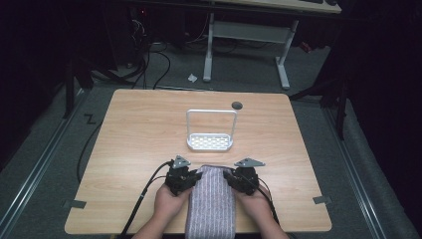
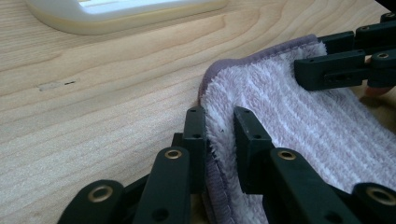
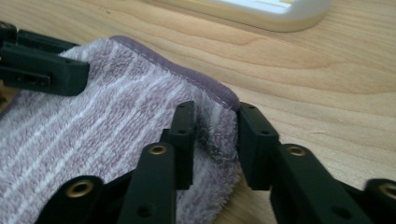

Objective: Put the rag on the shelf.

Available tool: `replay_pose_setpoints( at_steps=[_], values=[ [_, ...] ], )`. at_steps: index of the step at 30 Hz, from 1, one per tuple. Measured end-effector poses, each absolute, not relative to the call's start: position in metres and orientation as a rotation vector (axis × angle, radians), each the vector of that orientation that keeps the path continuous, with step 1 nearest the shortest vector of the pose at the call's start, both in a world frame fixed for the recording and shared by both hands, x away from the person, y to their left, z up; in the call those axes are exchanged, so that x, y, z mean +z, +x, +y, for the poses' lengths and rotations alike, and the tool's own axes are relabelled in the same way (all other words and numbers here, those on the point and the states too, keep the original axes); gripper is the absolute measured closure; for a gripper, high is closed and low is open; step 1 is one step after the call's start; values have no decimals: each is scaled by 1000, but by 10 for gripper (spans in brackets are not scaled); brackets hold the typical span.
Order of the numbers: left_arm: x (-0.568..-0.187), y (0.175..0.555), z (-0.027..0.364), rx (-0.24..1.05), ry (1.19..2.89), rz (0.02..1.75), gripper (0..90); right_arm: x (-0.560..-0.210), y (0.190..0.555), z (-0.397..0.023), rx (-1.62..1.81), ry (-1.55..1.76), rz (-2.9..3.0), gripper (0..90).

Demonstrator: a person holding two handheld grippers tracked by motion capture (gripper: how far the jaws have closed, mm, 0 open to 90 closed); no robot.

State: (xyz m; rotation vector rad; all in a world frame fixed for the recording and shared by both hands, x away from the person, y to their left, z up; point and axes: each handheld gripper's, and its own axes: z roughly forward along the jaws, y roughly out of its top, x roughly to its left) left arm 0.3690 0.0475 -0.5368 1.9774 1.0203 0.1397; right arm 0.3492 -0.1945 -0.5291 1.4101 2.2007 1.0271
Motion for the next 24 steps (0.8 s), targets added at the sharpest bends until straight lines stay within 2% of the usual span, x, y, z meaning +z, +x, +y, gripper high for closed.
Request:
replay_pose_setpoints(
  at_steps=[3,4,7,18,24],
  values=[
    [-536,366,47,153,1993,1006,780,-529,347,-192,1015,1386,2208,771],
    [-534,357,48,238,1974,978,792,-529,345,-190,1023,1379,2219,813],
    [-531,347,51,278,1961,939,797,-528,338,-186,1057,1297,2233,830],
    [-519,325,82,299,1863,913,790,-509,316,-172,1190,1159,2129,832],
    [-516,321,84,321,1819,905,788,-503,307,-170,1208,1092,2078,833]
  ],
)
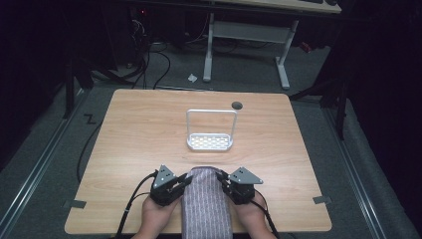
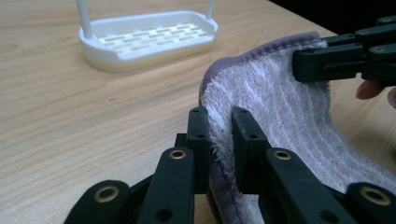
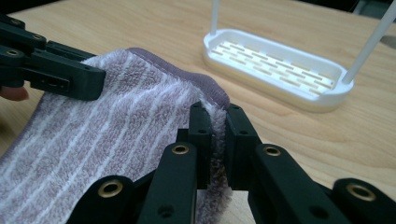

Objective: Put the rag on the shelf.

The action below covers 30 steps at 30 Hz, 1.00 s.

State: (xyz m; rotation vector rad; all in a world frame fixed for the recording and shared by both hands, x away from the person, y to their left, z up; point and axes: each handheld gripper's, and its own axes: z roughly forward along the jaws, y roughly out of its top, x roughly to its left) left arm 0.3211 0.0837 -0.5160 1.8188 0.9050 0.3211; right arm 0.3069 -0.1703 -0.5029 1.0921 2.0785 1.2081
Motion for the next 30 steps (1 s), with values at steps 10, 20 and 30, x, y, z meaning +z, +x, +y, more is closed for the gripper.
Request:
replay_pose_setpoints(
  at_steps=[10,20,30],
  values=[
    [-506,314,83,333,1774,889,788,-493,299,-176,1265,1083,2006,833],
    [-479,320,77,405,1739,839,796,-469,307,-179,1296,1039,1934,841],
    [-457,330,66,412,1681,848,797,-451,315,-188,1333,1036,1861,842]
  ],
)
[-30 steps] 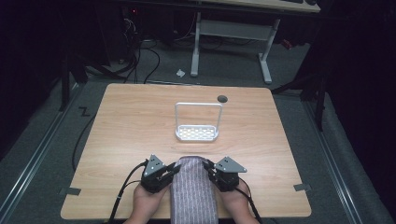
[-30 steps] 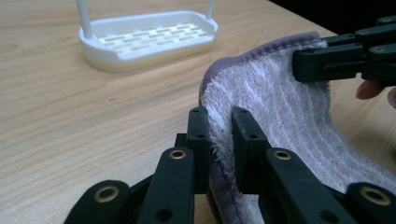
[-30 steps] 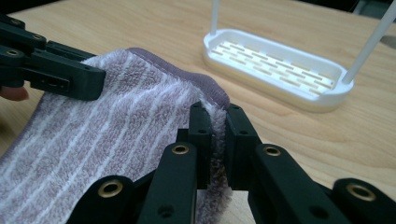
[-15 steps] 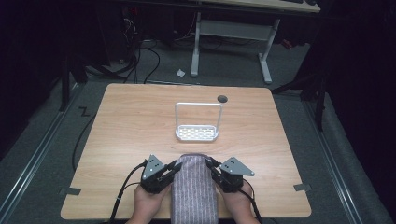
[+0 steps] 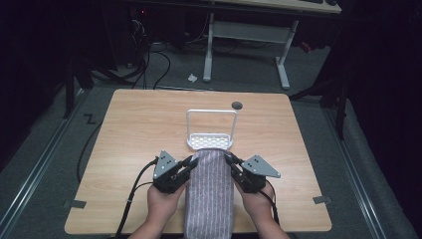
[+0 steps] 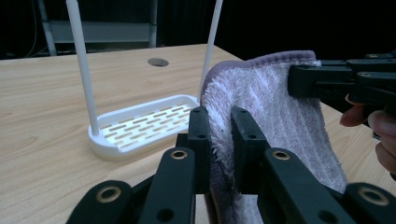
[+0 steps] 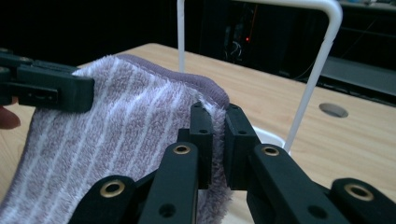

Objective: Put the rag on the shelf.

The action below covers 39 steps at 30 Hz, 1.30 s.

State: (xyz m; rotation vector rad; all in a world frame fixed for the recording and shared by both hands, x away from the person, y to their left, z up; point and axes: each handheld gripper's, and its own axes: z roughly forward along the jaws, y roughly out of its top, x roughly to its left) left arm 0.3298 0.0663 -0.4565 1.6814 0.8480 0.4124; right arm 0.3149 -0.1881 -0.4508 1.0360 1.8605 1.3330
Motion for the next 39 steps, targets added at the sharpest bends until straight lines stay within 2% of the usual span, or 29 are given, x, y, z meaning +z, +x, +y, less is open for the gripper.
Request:
replay_pose_setpoints(
  at_steps=[39],
  values=[
    [-361,356,73,576,1519,705,799,-346,336,-176,1443,886,1645,842]
  ],
)
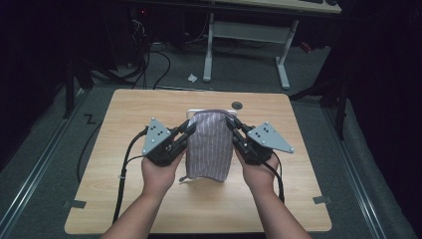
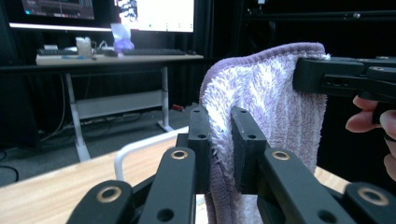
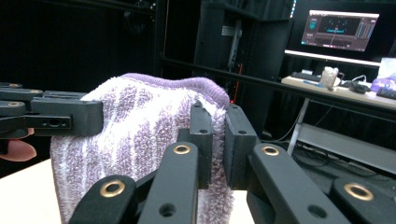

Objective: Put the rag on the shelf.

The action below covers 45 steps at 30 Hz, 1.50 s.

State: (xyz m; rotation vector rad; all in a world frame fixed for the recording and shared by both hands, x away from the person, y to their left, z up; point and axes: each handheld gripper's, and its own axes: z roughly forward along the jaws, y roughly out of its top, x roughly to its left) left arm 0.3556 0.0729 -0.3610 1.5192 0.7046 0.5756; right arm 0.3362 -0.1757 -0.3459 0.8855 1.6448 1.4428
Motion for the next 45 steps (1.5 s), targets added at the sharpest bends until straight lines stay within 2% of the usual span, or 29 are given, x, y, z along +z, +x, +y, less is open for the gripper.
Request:
replay_pose_setpoints(
  at_steps=[14,19,29,39,45],
  values=[
    [-344,388,63,649,1561,628,798,-326,360,-188,1439,926,1622,842],
    [-339,412,61,589,1550,645,799,-323,377,-191,1433,936,1603,842],
    [-330,452,51,635,1593,629,796,-318,421,-199,1443,984,1587,840],
    [-323,487,54,661,1588,691,790,-313,464,-195,1421,989,1605,838],
    [-326,516,55,609,1589,771,779,-314,488,-190,1408,1001,1621,837]
  ],
)
